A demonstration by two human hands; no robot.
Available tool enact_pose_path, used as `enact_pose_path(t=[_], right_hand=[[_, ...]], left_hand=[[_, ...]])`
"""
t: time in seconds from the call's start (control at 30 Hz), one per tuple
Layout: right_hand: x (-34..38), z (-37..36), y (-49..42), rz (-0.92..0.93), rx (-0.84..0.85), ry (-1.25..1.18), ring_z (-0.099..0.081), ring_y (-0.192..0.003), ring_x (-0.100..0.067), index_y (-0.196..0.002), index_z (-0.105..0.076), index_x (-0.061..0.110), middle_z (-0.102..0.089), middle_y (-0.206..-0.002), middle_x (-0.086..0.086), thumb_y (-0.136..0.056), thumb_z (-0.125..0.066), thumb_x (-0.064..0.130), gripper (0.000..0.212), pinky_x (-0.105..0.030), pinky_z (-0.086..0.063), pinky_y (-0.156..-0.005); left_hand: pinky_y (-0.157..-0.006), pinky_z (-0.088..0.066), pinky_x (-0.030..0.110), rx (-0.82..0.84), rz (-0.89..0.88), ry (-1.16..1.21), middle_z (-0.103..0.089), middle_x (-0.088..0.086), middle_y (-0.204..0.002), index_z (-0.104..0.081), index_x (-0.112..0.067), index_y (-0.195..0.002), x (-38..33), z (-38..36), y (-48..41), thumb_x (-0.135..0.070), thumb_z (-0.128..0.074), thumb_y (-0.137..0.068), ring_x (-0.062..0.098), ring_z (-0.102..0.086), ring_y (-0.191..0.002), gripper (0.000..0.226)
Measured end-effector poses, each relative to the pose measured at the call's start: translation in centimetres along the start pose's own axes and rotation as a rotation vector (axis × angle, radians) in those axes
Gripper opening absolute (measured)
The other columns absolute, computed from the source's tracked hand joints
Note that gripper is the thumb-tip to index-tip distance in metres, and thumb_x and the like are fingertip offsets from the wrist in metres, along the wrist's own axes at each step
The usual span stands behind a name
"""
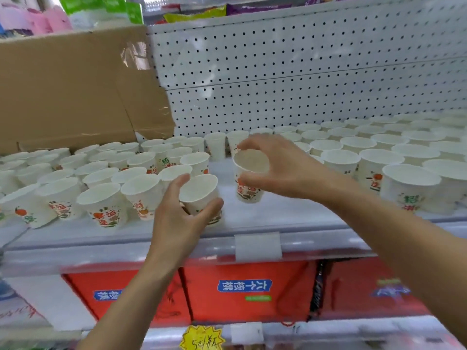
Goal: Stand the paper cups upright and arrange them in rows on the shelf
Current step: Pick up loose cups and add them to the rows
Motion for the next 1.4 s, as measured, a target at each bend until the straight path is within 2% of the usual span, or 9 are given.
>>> enact_pose_path(t=[0.1,0.23,0.43,0.6,0.73,1.0,1.1,1.23,1.4], right_hand=[[-1.7,4.1,3.1,0.016,-0.004,0.028,-0.046,-0.114,-0.006,-0.125,-0.048,0.036,-0.051,-0.124,0.016,-0.077,-0.065,0.046,0.051,-0.026,-0.040,-0.091],[-4.9,7.6,6.6,-0.004,0.061,0.161,-0.043,-0.114,0.002,-0.125,-0.047,0.033,-0.049,-0.125,0.019,-0.076,-0.069,0.040,0.053,-0.013,-0.031,-0.091],[-8.4,7.8,8.4,-0.052,0.220,0.294,-0.045,-0.112,-0.005,-0.123,-0.046,0.033,-0.051,-0.128,0.014,-0.082,-0.067,0.039,0.046,-0.021,-0.035,-0.086],[-9.0,8.3,8.6,0.004,0.217,0.306,-0.044,-0.115,-0.006,-0.116,-0.054,0.030,-0.055,-0.122,0.014,-0.084,-0.062,0.043,0.036,-0.024,-0.035,-0.097],[-9.0,9.1,9.1,-0.008,0.180,0.328,-0.046,-0.107,-0.007,-0.105,-0.062,0.032,-0.060,-0.108,0.015,-0.076,-0.066,0.052,0.036,-0.031,-0.037,-0.096],[-9.1,9.2,9.1,0.051,0.117,0.412,-0.058,-0.086,-0.013,-0.085,-0.071,0.026,-0.064,-0.081,0.011,-0.086,-0.062,0.038,0.015,-0.025,-0.037,-0.075],[-9.5,9.3,9.2,0.052,0.115,0.419,-0.058,-0.085,-0.017,-0.082,-0.070,0.025,-0.063,-0.080,0.007,-0.087,-0.060,0.035,0.015,-0.030,-0.043,-0.078],[-10.0,9.5,9.2,0.057,0.132,0.408,-0.057,-0.087,-0.016,-0.084,-0.070,0.026,-0.062,-0.081,0.010,-0.086,-0.061,0.035,0.013,-0.034,-0.045,-0.082],[-10.4,9.6,9.0,0.079,0.142,0.405,-0.055,-0.092,-0.012,-0.090,-0.071,0.028,-0.059,-0.085,0.014,-0.088,-0.061,0.035,0.012,-0.026,-0.037,-0.080]], left_hand=[[-0.085,-0.048,0.023,0.074,-0.078,0.028,-0.055,-0.011,-0.126,-0.047,-0.029,-0.136,-3.3,-2.2,0.0,-0.040,-0.081,-0.071,0.011,-0.057,-0.105,0.074],[-0.098,-0.046,0.032,0.174,-0.186,0.039,-0.051,-0.010,-0.128,-0.049,-0.025,-0.135,-7.2,-7.4,0.8,-0.042,-0.082,-0.068,0.008,-0.050,-0.116,0.077],[-0.098,-0.045,0.034,0.221,-0.218,-0.033,-0.049,-0.004,-0.130,-0.045,-0.023,-0.139,-9.1,-12.5,1.3,-0.045,-0.081,-0.069,0.012,-0.049,-0.117,0.082],[-0.094,-0.049,0.036,0.234,-0.187,0.000,-0.048,-0.008,-0.133,-0.039,-0.027,-0.140,-8.9,-13.3,1.7,-0.044,-0.084,-0.066,0.011,-0.052,-0.113,0.088],[-0.090,-0.052,0.032,0.218,-0.136,0.016,-0.049,-0.013,-0.128,-0.031,-0.034,-0.141,-8.4,-13.2,2.2,-0.044,-0.087,-0.061,0.009,-0.056,-0.106,0.098],[-0.083,-0.055,0.025,0.204,-0.121,0.084,-0.054,-0.011,-0.122,-0.043,-0.033,-0.126,-8.6,-14.3,2.4,-0.031,-0.087,-0.067,0.004,-0.055,-0.106,0.073],[-0.088,-0.055,0.033,0.196,-0.134,0.087,-0.053,-0.012,-0.123,-0.045,-0.031,-0.124,-8.5,-14.7,2.4,-0.030,-0.087,-0.067,0.004,-0.053,-0.109,0.071],[-0.086,-0.054,0.030,0.183,-0.138,0.093,-0.052,-0.013,-0.126,-0.041,-0.029,-0.131,-8.5,-15.0,2.3,-0.031,-0.088,-0.065,0.003,-0.053,-0.109,0.081],[-0.087,-0.050,0.023,0.162,-0.167,0.007,-0.046,-0.013,-0.127,-0.048,-0.030,-0.127,-9.0,-14.9,2.3,-0.035,-0.086,-0.066,0.002,-0.049,-0.110,0.072]])
Point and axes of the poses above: each hand's wrist, its own y-axis away from the middle knuckle, its own z-axis out of the back of the hand, x = y × z, the point moved 4 cm from there along -y, towards the middle knuckle
